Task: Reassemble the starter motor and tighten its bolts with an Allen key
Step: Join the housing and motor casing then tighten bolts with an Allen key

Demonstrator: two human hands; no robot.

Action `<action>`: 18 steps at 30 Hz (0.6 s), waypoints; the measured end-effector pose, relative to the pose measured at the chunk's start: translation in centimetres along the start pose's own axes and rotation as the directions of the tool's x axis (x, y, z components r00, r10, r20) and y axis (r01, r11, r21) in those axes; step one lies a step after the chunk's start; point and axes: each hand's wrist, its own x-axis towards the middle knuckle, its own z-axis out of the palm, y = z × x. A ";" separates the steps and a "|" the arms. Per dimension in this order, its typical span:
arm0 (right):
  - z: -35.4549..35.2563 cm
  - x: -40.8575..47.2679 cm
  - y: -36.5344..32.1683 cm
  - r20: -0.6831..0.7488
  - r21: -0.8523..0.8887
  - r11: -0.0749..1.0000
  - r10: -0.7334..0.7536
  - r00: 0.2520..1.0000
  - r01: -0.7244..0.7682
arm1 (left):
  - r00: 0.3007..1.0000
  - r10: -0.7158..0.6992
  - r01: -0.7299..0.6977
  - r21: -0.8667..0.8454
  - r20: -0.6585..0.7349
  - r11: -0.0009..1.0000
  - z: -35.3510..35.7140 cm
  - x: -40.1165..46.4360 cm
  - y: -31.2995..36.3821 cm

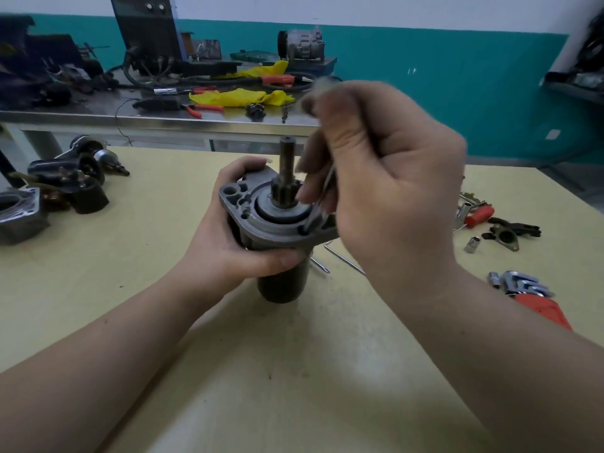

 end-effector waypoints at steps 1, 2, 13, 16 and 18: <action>-0.4 0.4 0.2 -0.059 0.085 0.995 0.050 0.997 -0.045 | 0.999 -0.030 0.032 -0.044 0.044 0.999 -0.6 0.1 -0.1; -0.9 0.9 0.5 -0.108 0.152 0.985 0.092 0.990 -0.075 | 0.994 -0.055 0.062 -0.068 0.094 0.996 -1.2 0.2 -0.2; -2.9 2.5 4.1 0.569 -0.316 0.625 0.727 0.384 -0.714 | 0.844 -0.126 0.124 0.039 0.521 0.992 -4.6 2.0 1.0; -2.6 2.5 3.4 0.604 -0.378 0.665 0.704 0.373 -0.644 | 0.835 -0.159 0.185 0.003 0.527 0.983 -4.8 1.9 1.0; -2.4 2.2 2.8 0.595 -0.416 0.690 0.699 0.396 -0.592 | 0.828 -0.176 0.219 -0.017 0.532 0.976 -5.2 1.5 1.4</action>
